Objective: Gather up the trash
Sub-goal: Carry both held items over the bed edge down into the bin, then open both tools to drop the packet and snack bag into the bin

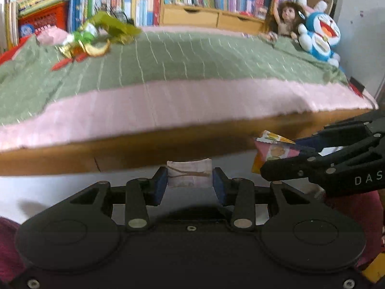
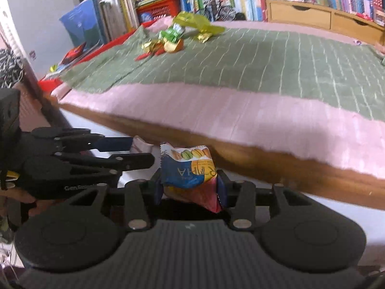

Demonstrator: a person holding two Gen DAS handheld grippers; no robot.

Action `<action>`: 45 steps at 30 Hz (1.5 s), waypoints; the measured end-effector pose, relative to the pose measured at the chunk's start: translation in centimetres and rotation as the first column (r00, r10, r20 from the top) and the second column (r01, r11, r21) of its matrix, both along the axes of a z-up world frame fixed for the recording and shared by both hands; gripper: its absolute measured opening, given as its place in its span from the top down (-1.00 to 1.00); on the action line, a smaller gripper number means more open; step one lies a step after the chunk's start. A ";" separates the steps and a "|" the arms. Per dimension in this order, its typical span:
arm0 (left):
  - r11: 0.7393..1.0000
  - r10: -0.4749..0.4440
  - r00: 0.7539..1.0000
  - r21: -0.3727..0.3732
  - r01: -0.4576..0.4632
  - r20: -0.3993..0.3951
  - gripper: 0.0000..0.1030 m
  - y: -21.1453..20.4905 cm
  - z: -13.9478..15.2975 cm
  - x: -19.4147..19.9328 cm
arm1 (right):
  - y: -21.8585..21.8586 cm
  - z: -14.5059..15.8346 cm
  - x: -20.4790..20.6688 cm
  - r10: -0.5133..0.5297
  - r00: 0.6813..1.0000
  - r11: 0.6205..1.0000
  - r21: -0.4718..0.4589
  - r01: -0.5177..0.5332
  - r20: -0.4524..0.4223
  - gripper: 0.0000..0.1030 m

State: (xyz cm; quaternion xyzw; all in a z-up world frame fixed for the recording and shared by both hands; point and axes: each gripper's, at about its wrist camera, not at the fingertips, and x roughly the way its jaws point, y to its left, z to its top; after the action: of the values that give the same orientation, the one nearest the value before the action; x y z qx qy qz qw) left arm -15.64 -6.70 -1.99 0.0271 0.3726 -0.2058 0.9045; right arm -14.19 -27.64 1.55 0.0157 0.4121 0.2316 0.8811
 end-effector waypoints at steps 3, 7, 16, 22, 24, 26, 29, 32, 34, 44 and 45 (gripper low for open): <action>1.000 -0.017 0.999 0.021 0.018 -0.035 0.24 -0.3 -1.2 -0.3 | 0.0 -1.1 -0.4 -0.001 0.999 1.000 -0.011 0.000 -0.037 0.04; 0.998 -0.033 0.995 0.044 0.037 -0.099 0.24 -0.6 -3.3 0.0 | -0.1 -3.4 -0.2 -0.024 0.992 0.999 -0.033 0.019 -0.126 0.03; 0.994 0.021 0.966 0.105 0.007 -0.258 0.24 -1.6 -9.5 2.6 | 0.3 -9.4 0.6 -0.064 0.958 0.996 -0.085 0.042 -0.281 0.01; 0.990 0.047 0.949 0.140 -0.003 -0.313 0.24 -1.7 -11.9 3.4 | 0.2 -11.7 0.9 -0.098 0.935 0.994 -0.076 0.076 -0.342 -0.05; 0.990 0.047 0.945 0.138 -0.002 -0.325 0.21 -1.6 -12.3 3.5 | 0.2 -12.0 0.9 -0.108 0.930 0.994 -0.071 0.088 -0.351 -0.19; 0.991 0.042 0.942 0.136 0.004 -0.333 0.00 -1.5 -12.4 3.6 | 0.1 -12.0 0.9 -0.113 0.927 0.993 -0.064 0.096 -0.359 -0.38; 0.990 0.053 0.941 0.142 -0.006 -0.335 -0.40 -1.5 -12.4 3.6 | 0.1 -11.9 1.4 -0.122 0.925 0.992 -0.064 0.106 -0.361 -0.51; 0.989 0.050 0.942 0.148 0.000 -0.333 -0.45 -1.7 -12.3 3.5 | 0.2 -11.6 1.4 -0.134 0.922 0.991 -0.066 0.119 -0.364 -0.56; 0.989 0.049 0.941 0.148 0.001 -0.334 -0.47 -1.8 -12.3 3.4 | 0.2 -11.6 1.5 -0.142 0.921 0.990 -0.067 0.126 -0.364 -0.58; 0.988 0.041 0.946 0.152 0.009 -0.320 -0.49 -2.1 -11.7 3.1 | 0.1 -11.7 1.8 -0.157 0.921 0.987 -0.071 0.141 -0.357 -0.60; 0.988 0.041 0.947 0.152 0.009 -0.319 -0.50 -2.1 -11.7 3.1 | 0.1 -11.8 1.8 -0.157 0.921 0.987 -0.071 0.141 -0.356 -0.60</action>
State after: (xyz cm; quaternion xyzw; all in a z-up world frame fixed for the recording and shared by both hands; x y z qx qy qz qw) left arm -12.53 -8.79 -13.70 0.0587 0.5297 -0.1712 0.8286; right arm -12.43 -27.56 -10.21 0.0700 0.5691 0.1481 0.8058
